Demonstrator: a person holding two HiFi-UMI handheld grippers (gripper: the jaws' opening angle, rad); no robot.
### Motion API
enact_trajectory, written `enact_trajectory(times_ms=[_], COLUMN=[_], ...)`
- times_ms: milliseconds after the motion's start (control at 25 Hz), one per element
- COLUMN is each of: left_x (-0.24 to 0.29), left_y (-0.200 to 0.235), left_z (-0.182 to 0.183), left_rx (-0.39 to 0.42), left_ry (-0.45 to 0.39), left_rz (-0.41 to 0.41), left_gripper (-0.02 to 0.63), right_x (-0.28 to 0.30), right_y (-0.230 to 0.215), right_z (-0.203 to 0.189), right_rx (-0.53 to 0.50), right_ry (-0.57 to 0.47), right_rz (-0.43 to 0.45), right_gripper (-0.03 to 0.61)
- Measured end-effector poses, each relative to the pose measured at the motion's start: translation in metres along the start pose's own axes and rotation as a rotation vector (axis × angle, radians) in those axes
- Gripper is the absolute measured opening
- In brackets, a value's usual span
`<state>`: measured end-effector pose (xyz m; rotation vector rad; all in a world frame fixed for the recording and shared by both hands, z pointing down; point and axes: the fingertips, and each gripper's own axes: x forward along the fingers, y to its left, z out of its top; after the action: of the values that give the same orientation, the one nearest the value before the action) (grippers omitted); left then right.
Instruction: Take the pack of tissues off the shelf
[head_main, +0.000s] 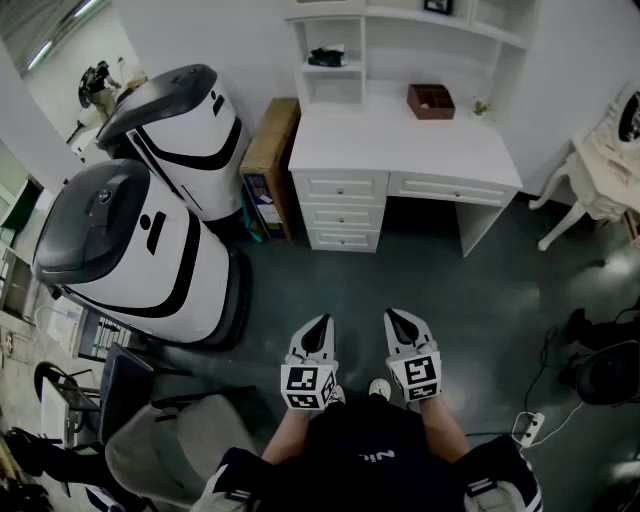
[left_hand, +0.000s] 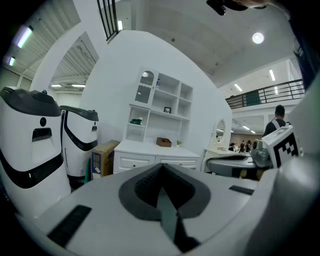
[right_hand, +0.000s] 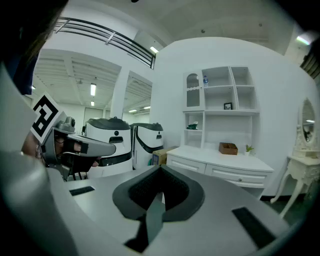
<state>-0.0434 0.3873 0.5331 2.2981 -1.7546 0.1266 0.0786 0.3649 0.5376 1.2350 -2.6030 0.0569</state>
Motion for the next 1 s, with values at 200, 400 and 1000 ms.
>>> enact_trajectory(times_ms=[200, 400, 1000], left_x=[0.002, 0.007, 0.046], left_y=[-0.006, -0.011, -0.041], left_z=[-0.002, -0.003, -0.028], left_rx=[0.014, -0.008, -0.070], left_ry=[0.001, -0.013, 0.061], left_rz=[0.001, 0.011, 0.057], left_gripper=[0.003, 0.005, 0.379], right_x=[0.001, 0.004, 0.002], right_y=[-0.002, -0.021, -0.077], right_z=[-0.003, 0.001, -0.023], right_rx=[-0.007, -0.005, 0.030], right_ry=[0.000, -0.034, 0.013], right_rz=[0.015, 0.002, 0.078], right_gripper=[0.006, 0.009, 0.460])
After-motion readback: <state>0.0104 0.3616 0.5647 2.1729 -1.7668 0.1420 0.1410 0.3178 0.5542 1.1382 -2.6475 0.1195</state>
